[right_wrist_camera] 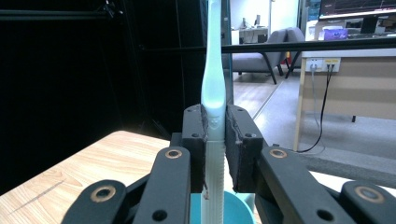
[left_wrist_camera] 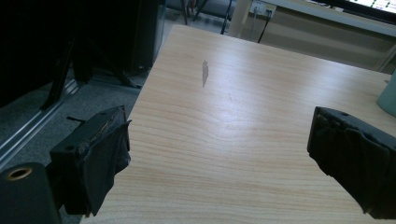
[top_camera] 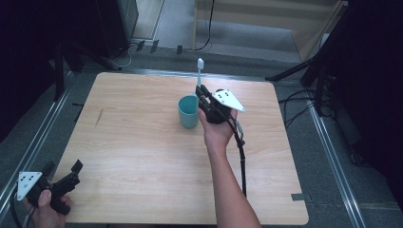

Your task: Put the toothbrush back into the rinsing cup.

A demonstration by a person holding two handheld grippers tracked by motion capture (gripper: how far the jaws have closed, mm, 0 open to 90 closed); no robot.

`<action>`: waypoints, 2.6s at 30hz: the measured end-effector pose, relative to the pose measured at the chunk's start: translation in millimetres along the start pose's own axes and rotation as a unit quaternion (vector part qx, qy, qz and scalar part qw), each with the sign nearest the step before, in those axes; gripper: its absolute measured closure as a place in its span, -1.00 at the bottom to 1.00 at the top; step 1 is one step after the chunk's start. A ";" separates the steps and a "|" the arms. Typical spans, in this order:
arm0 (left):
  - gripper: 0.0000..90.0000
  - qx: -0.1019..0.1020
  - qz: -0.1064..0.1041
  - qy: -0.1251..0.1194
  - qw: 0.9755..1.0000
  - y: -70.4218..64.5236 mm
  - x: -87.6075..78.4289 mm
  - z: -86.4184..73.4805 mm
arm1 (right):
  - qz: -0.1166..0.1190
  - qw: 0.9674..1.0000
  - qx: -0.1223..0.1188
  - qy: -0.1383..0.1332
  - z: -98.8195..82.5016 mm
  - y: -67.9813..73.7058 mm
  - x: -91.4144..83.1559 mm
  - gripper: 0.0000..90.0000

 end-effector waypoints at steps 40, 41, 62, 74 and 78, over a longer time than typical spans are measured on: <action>-0.87 0.000 -0.001 0.000 1.000 0.3 -0.1 0.0 | 0.028 0.995 0.013 0.094 -54.6 -0.6 21.8 0.76; -0.87 0.000 -0.001 0.000 1.000 0.1 -0.1 0.0 | 0.025 0.995 0.011 0.099 -55.9 -0.4 22.6 0.76; -0.87 -0.006 -0.003 0.001 1.000 1.7 -0.2 0.3 | 0.024 0.991 0.001 0.131 -57.0 6.4 25.0 0.69; -0.87 -0.006 -0.004 0.000 1.000 1.7 -0.3 0.3 | 0.032 0.994 0.022 0.104 -38.8 7.8 7.7 0.20; -0.87 -0.007 -0.004 -0.001 1.000 1.7 -0.3 0.3 | 0.025 0.994 0.023 0.108 -37.5 6.0 -2.6 0.01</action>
Point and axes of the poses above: each handheld gripper's, and its own axes: x roughly forward along the jaws, z roughly out of its top, y roughly to its left, the point moved 1 cm from there along x, roughly forward along the jaws, and after that the axes turned 6 degrees about -x, right-handed, at the moved point
